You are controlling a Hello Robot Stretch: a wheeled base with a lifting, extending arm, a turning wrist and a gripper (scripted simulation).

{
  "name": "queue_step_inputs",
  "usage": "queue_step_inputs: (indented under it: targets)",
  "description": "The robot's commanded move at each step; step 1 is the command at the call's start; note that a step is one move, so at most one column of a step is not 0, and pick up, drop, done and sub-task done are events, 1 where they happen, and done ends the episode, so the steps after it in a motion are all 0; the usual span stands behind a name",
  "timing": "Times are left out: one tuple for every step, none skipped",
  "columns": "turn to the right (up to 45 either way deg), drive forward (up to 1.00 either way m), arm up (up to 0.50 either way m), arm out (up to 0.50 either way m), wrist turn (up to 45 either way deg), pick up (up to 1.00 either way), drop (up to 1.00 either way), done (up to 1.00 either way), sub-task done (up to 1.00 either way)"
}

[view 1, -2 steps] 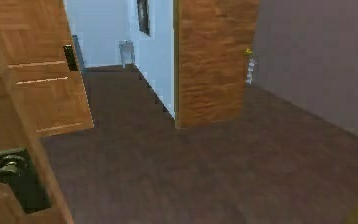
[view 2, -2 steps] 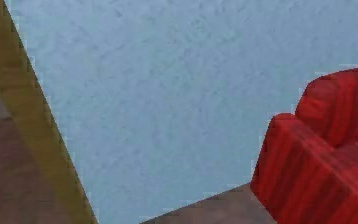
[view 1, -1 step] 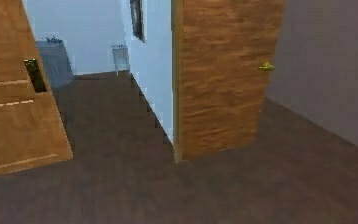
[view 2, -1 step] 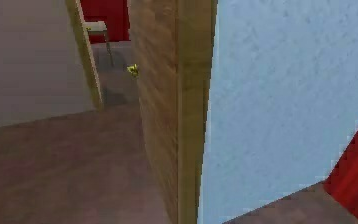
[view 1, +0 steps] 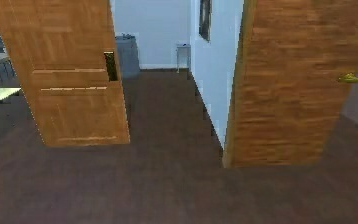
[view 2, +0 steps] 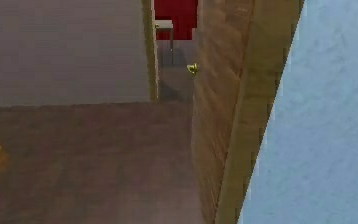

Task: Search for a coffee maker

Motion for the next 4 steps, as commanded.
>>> queue_step_inputs:
  targets:
    - [0.0,0.75,0.00,0.00,0.0,0.00,0.00,0.00,0.00]
    - [-45.0,0.00,0.00,0.00,0.0,0.00,0.00,0.00,0.00]
    - [-45.0,0.00,0.00,0.00,0.0,0.00,0.00,0.00,0.00]
    - [0.0,1.00,0.00,0.00,0.0,0.00,0.00,0.00,0.00]
